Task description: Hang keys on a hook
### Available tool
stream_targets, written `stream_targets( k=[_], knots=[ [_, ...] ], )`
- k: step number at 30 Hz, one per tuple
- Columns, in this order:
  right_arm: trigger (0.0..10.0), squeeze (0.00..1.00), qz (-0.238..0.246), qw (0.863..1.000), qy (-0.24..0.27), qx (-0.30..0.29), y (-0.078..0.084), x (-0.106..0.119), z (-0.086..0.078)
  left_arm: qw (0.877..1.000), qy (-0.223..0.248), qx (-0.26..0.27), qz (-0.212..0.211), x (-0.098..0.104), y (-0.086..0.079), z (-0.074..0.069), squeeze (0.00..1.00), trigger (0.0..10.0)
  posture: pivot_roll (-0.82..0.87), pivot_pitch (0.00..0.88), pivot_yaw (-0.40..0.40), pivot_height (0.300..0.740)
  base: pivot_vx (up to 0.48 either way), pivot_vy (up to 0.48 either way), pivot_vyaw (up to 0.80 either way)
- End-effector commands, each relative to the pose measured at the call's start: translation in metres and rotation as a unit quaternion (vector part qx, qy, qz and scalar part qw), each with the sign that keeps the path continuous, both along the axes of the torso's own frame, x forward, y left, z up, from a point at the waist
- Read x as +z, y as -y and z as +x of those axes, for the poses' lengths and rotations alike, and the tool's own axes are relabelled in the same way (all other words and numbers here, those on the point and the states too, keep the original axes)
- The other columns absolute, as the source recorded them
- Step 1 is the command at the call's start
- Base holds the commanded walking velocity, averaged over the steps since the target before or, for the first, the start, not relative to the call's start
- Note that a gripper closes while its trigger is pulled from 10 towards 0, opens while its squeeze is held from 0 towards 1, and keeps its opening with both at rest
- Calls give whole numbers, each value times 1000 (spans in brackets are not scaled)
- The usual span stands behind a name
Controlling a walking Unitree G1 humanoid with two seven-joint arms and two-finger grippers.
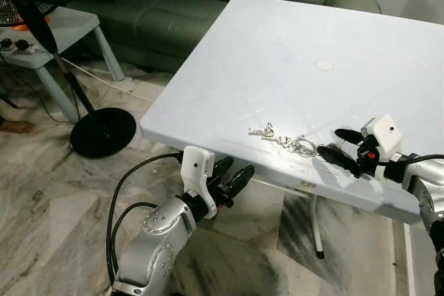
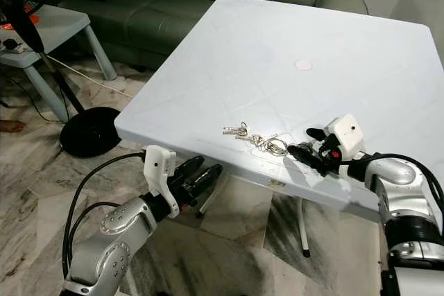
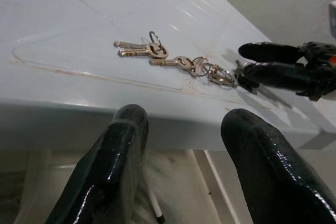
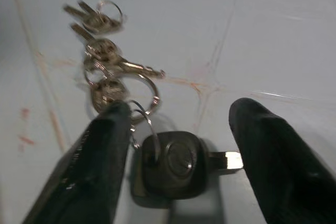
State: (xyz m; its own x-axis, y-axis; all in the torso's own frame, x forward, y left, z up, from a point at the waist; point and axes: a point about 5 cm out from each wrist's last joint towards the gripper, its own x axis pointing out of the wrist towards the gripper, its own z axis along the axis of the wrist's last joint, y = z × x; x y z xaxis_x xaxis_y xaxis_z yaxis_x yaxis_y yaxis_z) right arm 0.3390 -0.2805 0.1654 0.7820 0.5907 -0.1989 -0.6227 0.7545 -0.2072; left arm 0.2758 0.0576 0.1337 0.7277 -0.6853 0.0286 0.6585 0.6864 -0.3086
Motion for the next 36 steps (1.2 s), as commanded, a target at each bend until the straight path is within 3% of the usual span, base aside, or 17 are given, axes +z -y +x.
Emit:
stream_targets(
  k=[1, 16, 17, 36],
  knots=[
    [0, 0, 14, 1000, 1, 4, 7, 5, -3, 1000, 1, 1, 1, 1, -1, -2, 0, 10000, 19, 217, 18, 740, 0, 0, 0],
    [0, 0, 43, 998, -21, 45, 9, -2, -13, 1000, 1, -2, 3, 2, -1, -1, 0, 10000, 18, 216, 23, 740, 0, 0, 0],
    [10000, 0, 27, 999, -16, 39, 7, -3, -12, 1000, 1, -3, 2, 3, -1, -1, 0, 10000, 19, 215, 23, 740, 0, 0, 0],
    [10000, 0, 16, 999, 3, 45, -2, -5, -10, 1000, 0, 0, -1, 4, -1, 1, 0, 10000, 24, 216, 21, 740, 0, 0, 0]
  ],
)
